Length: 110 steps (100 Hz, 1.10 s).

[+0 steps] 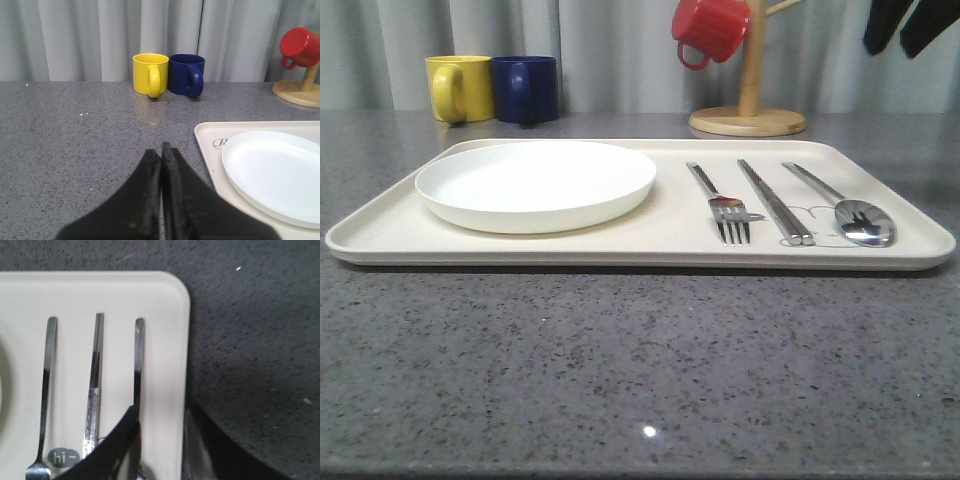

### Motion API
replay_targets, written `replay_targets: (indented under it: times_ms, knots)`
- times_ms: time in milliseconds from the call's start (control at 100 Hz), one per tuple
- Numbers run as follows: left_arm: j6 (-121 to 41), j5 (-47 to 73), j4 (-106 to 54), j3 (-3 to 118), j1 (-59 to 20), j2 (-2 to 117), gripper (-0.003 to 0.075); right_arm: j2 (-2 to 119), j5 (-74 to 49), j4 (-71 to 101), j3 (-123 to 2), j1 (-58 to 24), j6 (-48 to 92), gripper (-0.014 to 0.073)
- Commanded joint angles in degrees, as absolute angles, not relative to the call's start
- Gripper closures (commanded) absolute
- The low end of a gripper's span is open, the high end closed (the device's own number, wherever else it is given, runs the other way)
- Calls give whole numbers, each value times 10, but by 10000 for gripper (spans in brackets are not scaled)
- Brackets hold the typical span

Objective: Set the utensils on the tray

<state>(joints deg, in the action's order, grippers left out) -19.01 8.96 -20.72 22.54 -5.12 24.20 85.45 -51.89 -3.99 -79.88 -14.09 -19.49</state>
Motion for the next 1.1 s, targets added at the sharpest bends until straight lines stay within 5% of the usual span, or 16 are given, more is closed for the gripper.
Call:
replay_targets:
  times_ms: [0,680,1090]
  knots:
    - [-191,44,-214,242,-49,246,738,803,-494,-64,-803,-124,-187,345]
    - [-191,44,-214,242,-49,246,738,486,-268,-110,-454,-62,-187,345]
    - [-191,44,-214,242,-49,246,738,313,-221,-117,-350,-62,-187,391]
